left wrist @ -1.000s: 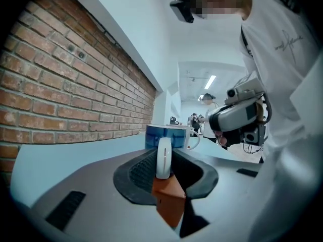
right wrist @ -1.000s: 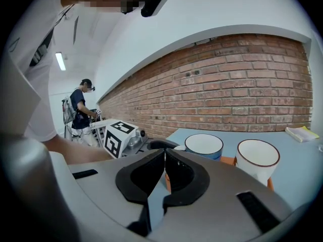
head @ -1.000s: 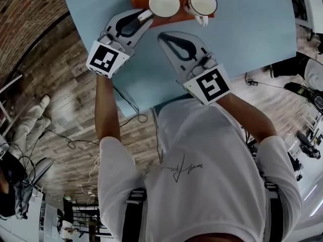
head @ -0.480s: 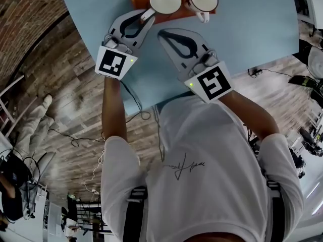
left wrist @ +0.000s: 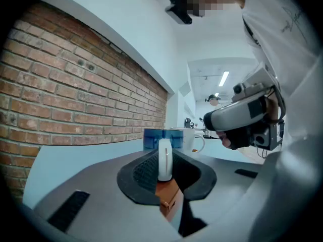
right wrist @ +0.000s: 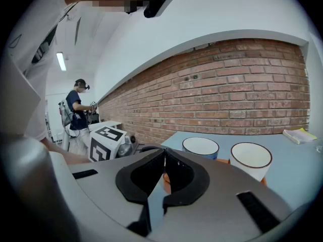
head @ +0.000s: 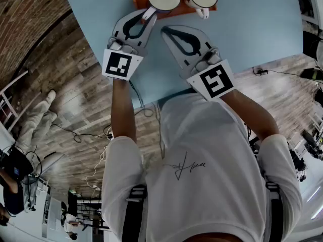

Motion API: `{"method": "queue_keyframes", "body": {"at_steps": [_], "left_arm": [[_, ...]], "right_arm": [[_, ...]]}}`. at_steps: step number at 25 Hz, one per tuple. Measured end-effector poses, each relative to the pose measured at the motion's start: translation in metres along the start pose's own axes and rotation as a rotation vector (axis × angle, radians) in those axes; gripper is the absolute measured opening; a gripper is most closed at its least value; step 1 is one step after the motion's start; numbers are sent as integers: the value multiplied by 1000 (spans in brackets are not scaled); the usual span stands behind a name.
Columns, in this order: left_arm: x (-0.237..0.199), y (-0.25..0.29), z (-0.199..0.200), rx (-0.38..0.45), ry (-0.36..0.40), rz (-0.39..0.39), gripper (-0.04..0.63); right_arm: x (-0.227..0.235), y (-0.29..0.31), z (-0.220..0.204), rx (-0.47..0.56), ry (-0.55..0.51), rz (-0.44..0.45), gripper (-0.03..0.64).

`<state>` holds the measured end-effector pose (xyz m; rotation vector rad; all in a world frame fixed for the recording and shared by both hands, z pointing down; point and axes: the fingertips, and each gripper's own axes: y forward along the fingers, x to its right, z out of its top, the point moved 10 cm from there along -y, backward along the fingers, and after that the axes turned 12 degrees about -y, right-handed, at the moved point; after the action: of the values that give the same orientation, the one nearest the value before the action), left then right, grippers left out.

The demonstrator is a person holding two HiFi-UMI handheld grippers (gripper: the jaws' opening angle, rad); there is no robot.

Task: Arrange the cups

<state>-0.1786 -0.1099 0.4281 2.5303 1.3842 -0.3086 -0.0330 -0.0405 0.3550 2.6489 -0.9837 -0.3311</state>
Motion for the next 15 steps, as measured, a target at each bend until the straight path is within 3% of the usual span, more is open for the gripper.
{"method": "queue_keyframes", "body": {"at_steps": [15], "left_arm": [[21,-3,4,49,-78,132,54]], "right_arm": [[7,-14,3,55,-3,-4,25]]}}
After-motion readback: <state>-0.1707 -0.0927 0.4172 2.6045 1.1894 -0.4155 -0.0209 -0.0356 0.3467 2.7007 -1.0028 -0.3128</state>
